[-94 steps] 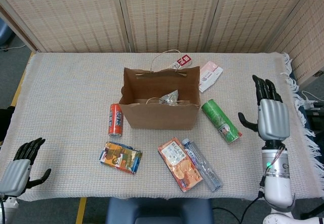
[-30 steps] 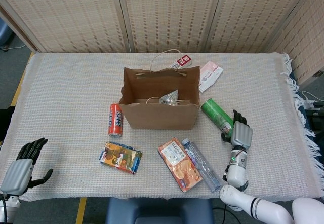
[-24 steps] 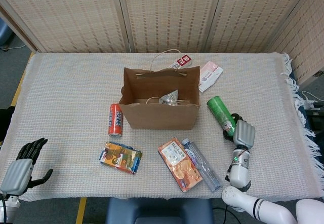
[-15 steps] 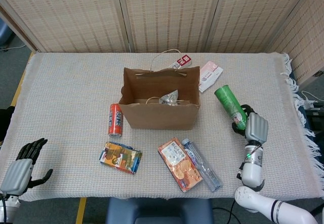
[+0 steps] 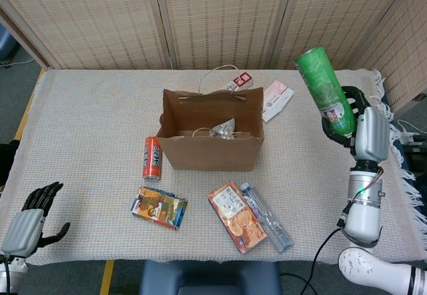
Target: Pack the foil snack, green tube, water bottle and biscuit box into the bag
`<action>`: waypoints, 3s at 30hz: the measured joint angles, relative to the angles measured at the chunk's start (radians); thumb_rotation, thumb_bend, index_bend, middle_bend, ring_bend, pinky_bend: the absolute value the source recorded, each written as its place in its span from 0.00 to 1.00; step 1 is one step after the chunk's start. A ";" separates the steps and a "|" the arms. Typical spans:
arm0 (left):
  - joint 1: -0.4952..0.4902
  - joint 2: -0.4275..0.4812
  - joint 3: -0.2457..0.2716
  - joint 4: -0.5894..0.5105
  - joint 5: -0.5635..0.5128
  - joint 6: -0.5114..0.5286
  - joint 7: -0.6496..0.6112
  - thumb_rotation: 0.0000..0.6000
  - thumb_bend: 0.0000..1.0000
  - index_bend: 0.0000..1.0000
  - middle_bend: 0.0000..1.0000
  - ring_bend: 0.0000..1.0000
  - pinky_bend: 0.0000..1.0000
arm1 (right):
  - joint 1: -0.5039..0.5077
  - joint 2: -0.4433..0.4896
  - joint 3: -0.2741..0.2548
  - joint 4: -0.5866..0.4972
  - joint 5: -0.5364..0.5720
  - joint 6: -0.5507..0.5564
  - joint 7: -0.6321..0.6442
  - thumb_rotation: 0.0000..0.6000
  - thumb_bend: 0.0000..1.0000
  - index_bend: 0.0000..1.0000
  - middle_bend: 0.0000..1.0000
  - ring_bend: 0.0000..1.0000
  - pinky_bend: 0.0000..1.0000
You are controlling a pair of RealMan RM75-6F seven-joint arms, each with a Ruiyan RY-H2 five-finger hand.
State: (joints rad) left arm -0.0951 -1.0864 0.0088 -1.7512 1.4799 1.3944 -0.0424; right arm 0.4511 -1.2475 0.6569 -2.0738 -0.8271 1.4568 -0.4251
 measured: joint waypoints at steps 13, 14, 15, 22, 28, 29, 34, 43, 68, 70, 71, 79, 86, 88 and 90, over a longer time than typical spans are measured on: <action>0.003 0.007 0.002 0.002 0.007 0.006 -0.016 1.00 0.33 0.00 0.00 0.00 0.01 | 0.291 -0.029 -0.064 -0.164 -0.089 0.024 -0.372 1.00 0.47 0.62 0.58 0.60 0.78; 0.004 0.007 0.003 0.002 0.007 0.006 -0.018 1.00 0.33 0.00 0.00 0.00 0.01 | 0.306 -0.039 -0.080 -0.158 -0.097 0.024 -0.397 1.00 0.47 0.62 0.58 0.60 0.77; 0.004 0.008 0.003 0.002 0.007 0.006 -0.019 1.00 0.33 0.00 0.00 0.00 0.01 | 0.323 -0.050 -0.101 -0.145 -0.109 0.023 -0.431 1.00 0.47 0.62 0.58 0.60 0.77; 0.004 0.012 0.003 0.003 0.005 0.003 -0.030 1.00 0.33 0.00 0.00 0.00 0.01 | 0.397 -0.073 -0.201 0.001 -0.185 0.001 -0.609 1.00 0.47 0.63 0.58 0.60 0.77; 0.004 0.013 0.004 0.002 0.006 0.002 -0.032 1.00 0.33 0.00 0.00 0.00 0.01 | 0.436 -0.081 -0.258 0.073 -0.201 -0.054 -0.649 1.00 0.47 0.63 0.58 0.60 0.76; 0.004 0.013 0.004 0.002 0.006 0.002 -0.032 1.00 0.33 0.00 0.00 0.00 0.01 | 0.441 -0.083 -0.265 0.081 -0.201 -0.064 -0.648 1.00 0.47 0.63 0.58 0.60 0.76; 0.003 0.014 0.003 0.001 0.002 -0.002 -0.035 1.00 0.33 0.00 0.00 0.00 0.01 | 0.463 -0.108 -0.305 0.124 -0.202 -0.109 -0.641 1.00 0.47 0.63 0.58 0.60 0.76; 0.002 0.017 0.003 0.000 -0.001 -0.005 -0.040 1.00 0.33 0.00 0.00 0.00 0.01 | 0.488 -0.143 -0.317 0.146 -0.104 -0.128 -0.663 1.00 0.43 0.50 0.58 0.56 0.74; 0.004 0.015 0.001 -0.001 -0.004 -0.002 -0.030 1.00 0.33 0.00 0.00 0.00 0.01 | 0.499 -0.156 -0.278 0.088 0.023 0.013 -0.675 1.00 0.05 0.00 0.19 0.15 0.40; 0.003 0.014 0.000 0.000 -0.005 -0.003 -0.030 1.00 0.33 0.00 0.00 0.00 0.01 | 0.495 -0.149 -0.277 0.085 0.004 0.019 -0.659 1.00 0.05 0.00 0.19 0.15 0.39; 0.003 0.014 0.000 0.000 -0.006 -0.003 -0.029 1.00 0.33 0.00 0.00 0.00 0.01 | 0.492 -0.144 -0.277 0.082 -0.004 0.022 -0.650 1.00 0.05 0.00 0.19 0.15 0.39; 0.002 0.013 -0.001 0.002 -0.008 -0.005 -0.023 1.00 0.33 0.00 0.00 0.00 0.01 | 0.426 -0.038 -0.280 0.025 -0.077 0.039 -0.545 1.00 0.05 0.00 0.19 0.15 0.37; 0.003 0.009 -0.001 0.002 -0.008 -0.003 -0.011 1.00 0.33 0.00 0.00 0.00 0.01 | 0.306 0.102 -0.340 -0.020 -0.243 0.025 -0.329 1.00 0.05 0.00 0.19 0.14 0.33; 0.002 0.008 -0.002 0.002 -0.011 -0.003 -0.005 1.00 0.33 0.00 0.00 0.00 0.01 | 0.263 0.153 -0.376 -0.025 -0.326 0.016 -0.243 1.00 0.05 0.00 0.19 0.13 0.33; 0.002 0.006 -0.003 0.002 -0.014 -0.005 0.000 1.00 0.33 0.00 0.00 0.00 0.01 | 0.219 0.205 -0.418 -0.024 -0.423 0.008 -0.152 1.00 0.05 0.00 0.19 0.13 0.32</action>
State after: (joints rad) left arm -0.0933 -1.0802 0.0057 -1.7497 1.4659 1.3898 -0.0426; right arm 0.6704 -1.0428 0.2392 -2.0973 -1.2506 1.4644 -0.5775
